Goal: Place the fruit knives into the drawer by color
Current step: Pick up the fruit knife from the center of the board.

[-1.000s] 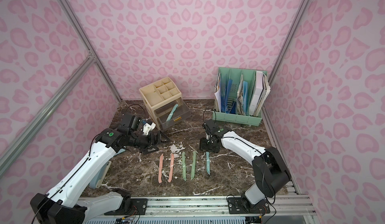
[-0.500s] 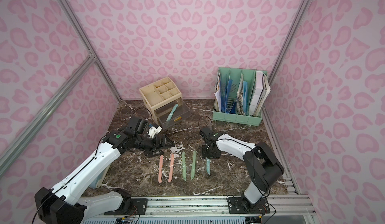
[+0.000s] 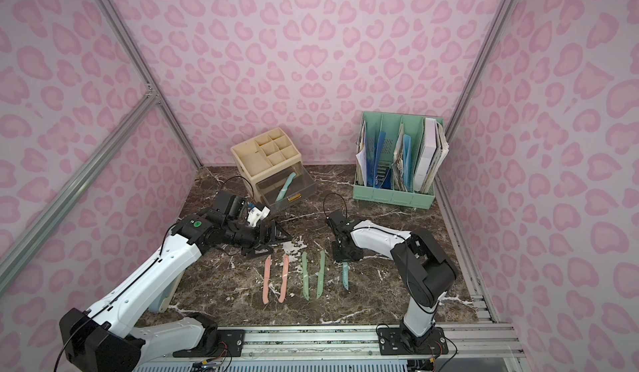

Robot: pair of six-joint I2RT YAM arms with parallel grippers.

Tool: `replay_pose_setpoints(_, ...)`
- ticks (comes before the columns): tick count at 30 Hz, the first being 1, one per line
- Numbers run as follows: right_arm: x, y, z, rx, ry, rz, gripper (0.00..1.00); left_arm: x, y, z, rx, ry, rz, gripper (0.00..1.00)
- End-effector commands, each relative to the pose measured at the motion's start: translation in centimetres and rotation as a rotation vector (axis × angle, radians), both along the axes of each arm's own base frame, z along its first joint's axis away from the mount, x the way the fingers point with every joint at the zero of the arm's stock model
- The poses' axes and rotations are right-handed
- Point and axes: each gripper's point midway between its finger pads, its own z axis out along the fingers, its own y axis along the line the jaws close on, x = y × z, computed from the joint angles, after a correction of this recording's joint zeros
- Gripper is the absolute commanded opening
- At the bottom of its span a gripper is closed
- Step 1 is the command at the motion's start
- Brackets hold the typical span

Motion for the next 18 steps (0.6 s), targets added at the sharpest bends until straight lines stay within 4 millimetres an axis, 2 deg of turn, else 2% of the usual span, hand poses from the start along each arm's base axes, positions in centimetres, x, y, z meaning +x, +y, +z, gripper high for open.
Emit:
replay_pose_setpoints(1,0.0,-0.8,-0.6,-0.059,0.001,0.023,0.36,0.2,-0.2,0.3,-0.007,-0.012,-0.003,0.99)
replay_pose_setpoints(4,-0.2,-0.9,-1.1,-0.066,0.006,0.024,0.33,0.3,-0.2,0.3,-0.008,-0.013,-0.004,0.99)
replay_pose_setpoints(11,-0.1,-1.0,-0.9,-0.075,-0.001,0.028,0.08,0.8,-0.4,0.7,-0.009,-0.020,-0.005,0.99)
replay_pose_setpoints(18,1.1,-0.2,2.3,-0.044,-0.048,0.034,0.06,1.6,-0.7,1.9,0.001,-0.043,-0.018,0.99)
